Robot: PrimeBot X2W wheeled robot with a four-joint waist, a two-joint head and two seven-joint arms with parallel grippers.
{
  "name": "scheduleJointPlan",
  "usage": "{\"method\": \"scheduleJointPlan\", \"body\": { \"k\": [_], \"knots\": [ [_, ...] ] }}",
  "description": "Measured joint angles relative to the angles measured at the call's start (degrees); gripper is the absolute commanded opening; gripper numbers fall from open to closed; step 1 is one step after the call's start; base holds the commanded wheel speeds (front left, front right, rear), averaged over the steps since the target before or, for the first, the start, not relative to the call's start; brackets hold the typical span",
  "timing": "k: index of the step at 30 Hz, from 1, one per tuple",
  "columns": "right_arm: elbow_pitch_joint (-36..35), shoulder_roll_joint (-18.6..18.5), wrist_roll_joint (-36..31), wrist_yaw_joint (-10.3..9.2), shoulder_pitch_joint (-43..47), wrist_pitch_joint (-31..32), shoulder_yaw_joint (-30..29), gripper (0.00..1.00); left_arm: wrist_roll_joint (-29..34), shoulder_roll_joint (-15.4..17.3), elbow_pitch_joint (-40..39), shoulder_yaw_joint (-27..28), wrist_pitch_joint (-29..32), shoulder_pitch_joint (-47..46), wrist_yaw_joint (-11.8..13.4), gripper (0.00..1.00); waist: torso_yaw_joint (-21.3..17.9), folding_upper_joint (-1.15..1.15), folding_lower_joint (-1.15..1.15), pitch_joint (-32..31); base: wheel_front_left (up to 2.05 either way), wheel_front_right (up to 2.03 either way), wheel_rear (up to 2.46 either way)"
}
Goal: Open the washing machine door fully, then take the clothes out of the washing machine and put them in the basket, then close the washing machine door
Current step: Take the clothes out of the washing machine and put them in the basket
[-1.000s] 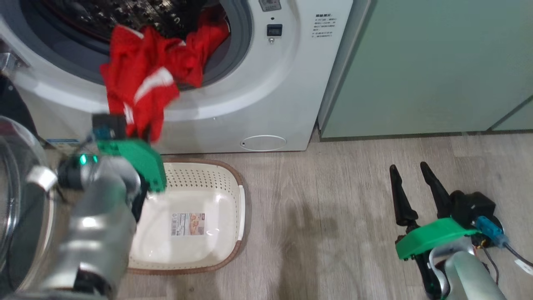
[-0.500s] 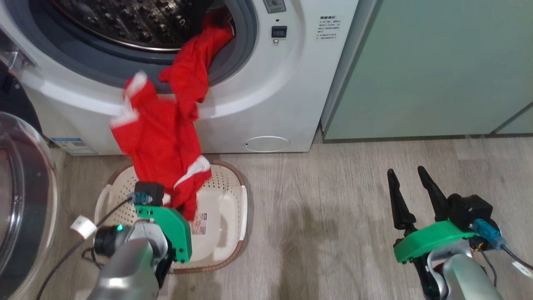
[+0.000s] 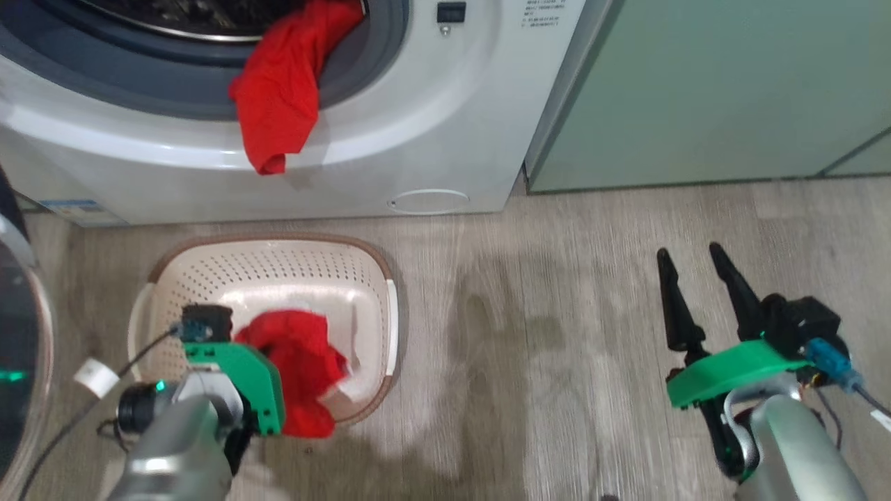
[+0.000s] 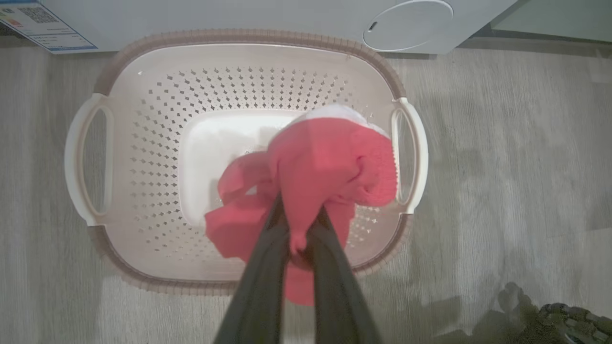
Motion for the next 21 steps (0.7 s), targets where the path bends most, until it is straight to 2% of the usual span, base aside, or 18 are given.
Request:
{"method": "scheduleJointPlan", "body": {
  "k": [7, 19, 21],
  "knots": [
    [-1.1, -0.5, -0.1, 0.0, -2.7, 0.0, -0.3, 1.0, 0.3, 0.6, 2.6, -0.4, -2.5, -6.7, 0.5, 0.0, -0.6, 0.0, 0.0, 4.8, 0.0, 0.0, 0.0],
    [-3.6, -0.7, -0.2, 0.0, -7.7, 0.0, -0.8, 1.0, -5.9, 0.4, 5.3, 3.9, 1.6, -12.9, 0.6, 0.0, -1.9, 0.0, 0.0, 15.7, 0.0, 0.0, 0.0],
    [-4.1, -0.9, -0.6, 0.0, -8.3, 0.0, -1.0, 1.0, -7.4, 0.4, 5.3, 5.0, 1.6, -14.0, 1.7, 0.0, -2.0, 0.0, 0.0, 17.4, 0.0, 0.0, 0.0]
  ]
}}
